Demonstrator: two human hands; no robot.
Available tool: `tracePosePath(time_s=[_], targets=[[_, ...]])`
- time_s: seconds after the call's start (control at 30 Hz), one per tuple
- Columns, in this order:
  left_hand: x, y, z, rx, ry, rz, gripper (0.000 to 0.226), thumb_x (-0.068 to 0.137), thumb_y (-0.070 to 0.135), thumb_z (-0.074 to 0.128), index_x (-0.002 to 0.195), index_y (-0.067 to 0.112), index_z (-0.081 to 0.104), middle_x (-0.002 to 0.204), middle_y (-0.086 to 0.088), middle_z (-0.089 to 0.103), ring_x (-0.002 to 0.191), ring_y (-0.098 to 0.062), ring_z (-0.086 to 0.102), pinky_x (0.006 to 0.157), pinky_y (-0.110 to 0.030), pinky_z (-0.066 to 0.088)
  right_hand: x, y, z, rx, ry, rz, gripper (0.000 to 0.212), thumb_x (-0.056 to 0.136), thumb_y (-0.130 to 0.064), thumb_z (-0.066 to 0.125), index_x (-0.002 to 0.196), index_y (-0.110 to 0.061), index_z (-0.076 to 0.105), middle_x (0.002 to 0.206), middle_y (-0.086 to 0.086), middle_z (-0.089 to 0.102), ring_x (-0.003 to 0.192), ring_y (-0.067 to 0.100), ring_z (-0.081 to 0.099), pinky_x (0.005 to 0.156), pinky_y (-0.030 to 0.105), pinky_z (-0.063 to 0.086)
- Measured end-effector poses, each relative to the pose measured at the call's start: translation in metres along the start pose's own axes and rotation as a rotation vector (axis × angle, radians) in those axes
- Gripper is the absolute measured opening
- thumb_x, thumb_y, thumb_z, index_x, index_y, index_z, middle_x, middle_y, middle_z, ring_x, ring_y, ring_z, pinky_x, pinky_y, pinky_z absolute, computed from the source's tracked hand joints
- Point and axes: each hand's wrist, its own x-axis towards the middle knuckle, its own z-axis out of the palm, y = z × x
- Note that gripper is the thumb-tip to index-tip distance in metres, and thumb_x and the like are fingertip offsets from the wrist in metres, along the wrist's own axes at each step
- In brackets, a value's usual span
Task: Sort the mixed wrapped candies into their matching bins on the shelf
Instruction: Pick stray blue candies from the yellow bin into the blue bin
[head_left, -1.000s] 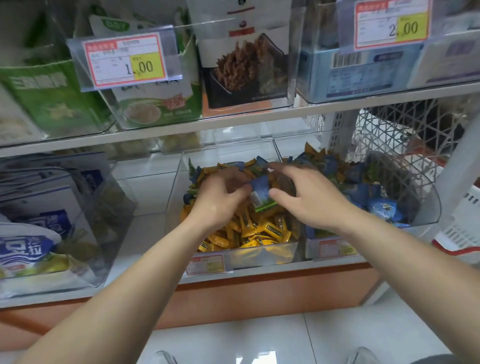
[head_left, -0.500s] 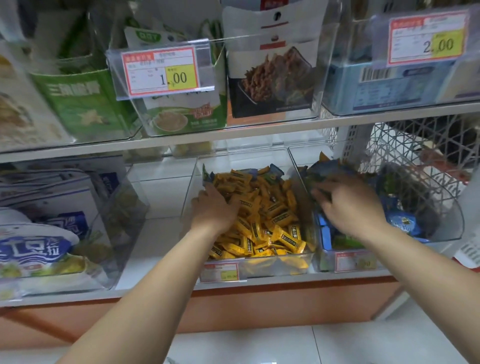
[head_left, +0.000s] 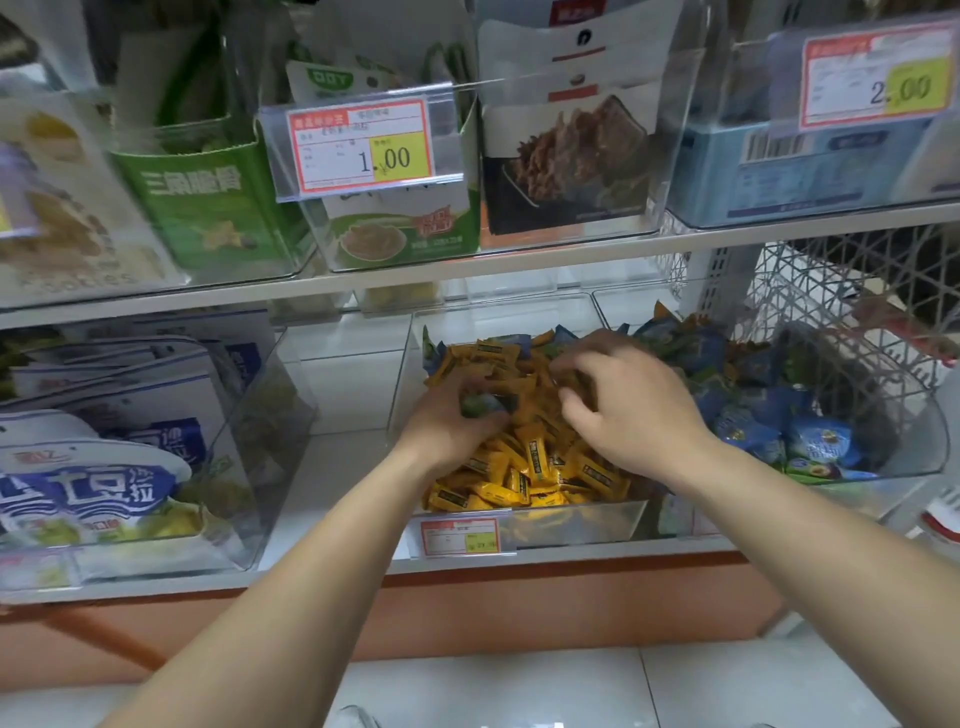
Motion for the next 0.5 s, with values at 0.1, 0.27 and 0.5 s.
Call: tracePosePath(time_s=[0.1,0.27,0.5], targets=[[-0.006,0.003,0.003,-0.024,0.005,0.079,0.035,0.082,0.038,0.071,0.114,0.041,0.058,0.106,0.012,0.062,0.099,-0.015,0.061,0.078,-0.029,0.052,0.006,-0.009,0.015,0.146,-0.158,-0.01,0.046,0.093,-0.03,0.057,0.138,-0.027,0.056,0.137,-0.002,0.061,0.124,0.02,0.057,0.102,0.037,0.049],[-0.009,0.003,-0.006,-0.307,0.066,0.02,0.022,0.093,0.021,0.063,0.113,0.03,0.066,0.113,0.0,0.068,0.103,-0.021,0.067,0.084,-0.044,0.058,0.014,-0.017,0.04,0.278,-0.411,0.027,0.068,0.091,-0.033,0.064,0.153,-0.029,0.035,0.14,0.001,0.058,0.125,0.019,0.055,0.103,0.033,0.046],[-0.02,0.012,-0.021,-0.737,-0.084,-0.143,0.015,0.095,0.028,0.064,0.107,0.025,0.073,0.103,-0.003,0.075,0.097,-0.02,0.072,0.072,-0.027,0.056,0.02,-0.025,0.042,0.68,-0.207,0.159,0.015,0.099,-0.037,0.056,0.114,-0.04,0.059,0.113,-0.013,0.066,0.108,0.007,0.061,0.087,0.023,0.047]])
